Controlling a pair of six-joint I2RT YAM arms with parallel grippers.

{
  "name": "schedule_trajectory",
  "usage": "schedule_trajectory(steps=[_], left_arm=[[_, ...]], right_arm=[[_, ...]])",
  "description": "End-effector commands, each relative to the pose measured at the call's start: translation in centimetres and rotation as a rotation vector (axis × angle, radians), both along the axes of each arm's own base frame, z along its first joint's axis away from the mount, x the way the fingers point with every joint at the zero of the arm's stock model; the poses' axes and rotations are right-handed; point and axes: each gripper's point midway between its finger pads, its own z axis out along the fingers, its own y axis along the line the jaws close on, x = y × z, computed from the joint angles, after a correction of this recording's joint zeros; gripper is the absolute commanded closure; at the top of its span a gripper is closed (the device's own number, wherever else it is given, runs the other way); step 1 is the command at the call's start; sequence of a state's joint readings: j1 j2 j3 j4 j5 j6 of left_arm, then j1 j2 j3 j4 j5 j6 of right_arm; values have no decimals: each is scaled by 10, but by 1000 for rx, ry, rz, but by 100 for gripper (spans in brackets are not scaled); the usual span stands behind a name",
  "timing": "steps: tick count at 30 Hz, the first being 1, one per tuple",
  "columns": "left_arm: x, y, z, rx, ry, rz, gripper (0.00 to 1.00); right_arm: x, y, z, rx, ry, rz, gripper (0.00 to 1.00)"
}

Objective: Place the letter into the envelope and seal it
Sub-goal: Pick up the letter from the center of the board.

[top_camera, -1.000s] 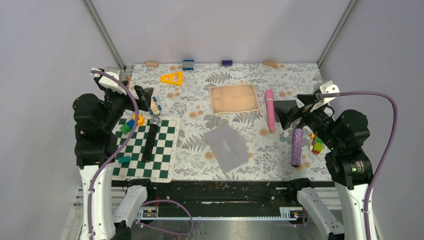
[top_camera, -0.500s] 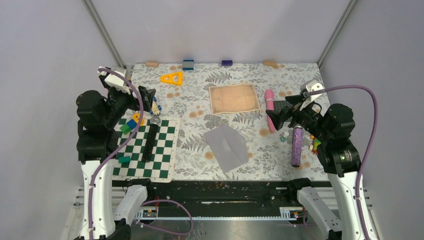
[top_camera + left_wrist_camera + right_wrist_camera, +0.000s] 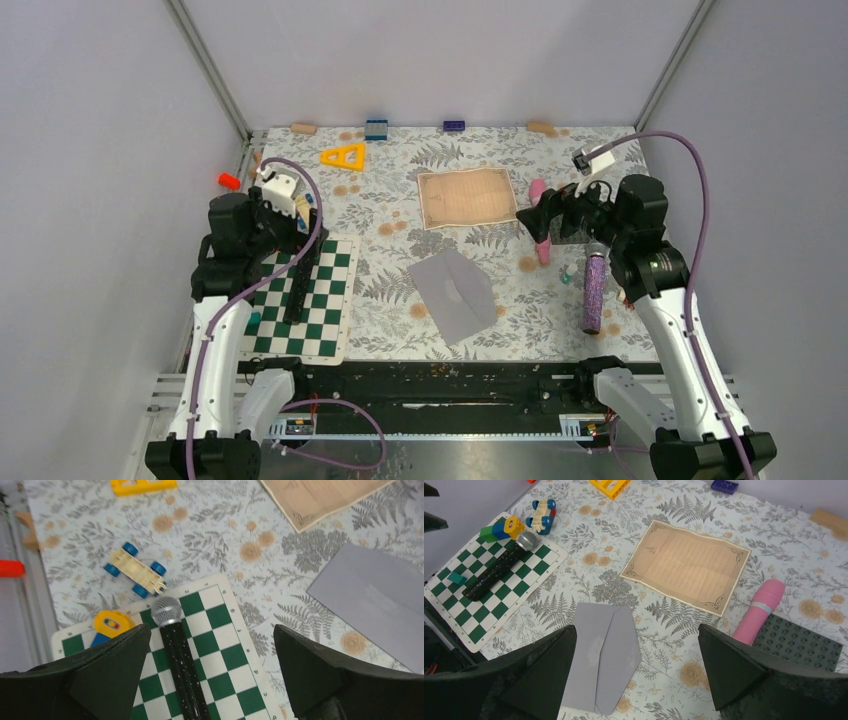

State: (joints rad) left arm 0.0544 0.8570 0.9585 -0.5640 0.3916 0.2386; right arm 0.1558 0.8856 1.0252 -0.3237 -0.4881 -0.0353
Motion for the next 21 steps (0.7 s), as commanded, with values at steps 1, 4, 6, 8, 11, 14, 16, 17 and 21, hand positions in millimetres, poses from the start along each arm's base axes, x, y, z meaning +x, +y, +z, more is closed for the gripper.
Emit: schedule_trajectory(steps=[1,4,6,8,11,14,16,17,21], left_arm=[[0,-6,11,5,-84,-49,1],[1,-8,8,-6,-76,-55,1],[0,-11,4,-11,-68,-75,1],[1,-12,2,-16,-62,-82,1],[2,-12,0,-23,-56,-79,1],[3,-11,0,-27,-58,-71,1],[2,-12,0,-30,-57,-75,1],[2,-13,-1,-32,-59,-78,1],[2,-14,-1,-37,-57,-80,1]], right_arm=[[16,-2,7,19,-7,-36,1],[30,-4,-6,29,60,-84,1],[38,-4,-14,31,101,-104,1],[45,-1,-25,34,156,-109,1],[60,1,-41,32,239,-126,3],[77,3,-50,34,290,-145,4],[88,6,-56,46,325,-148,6],[93,8,-60,50,346,-151,7],[118,13,-84,33,426,-173,7]])
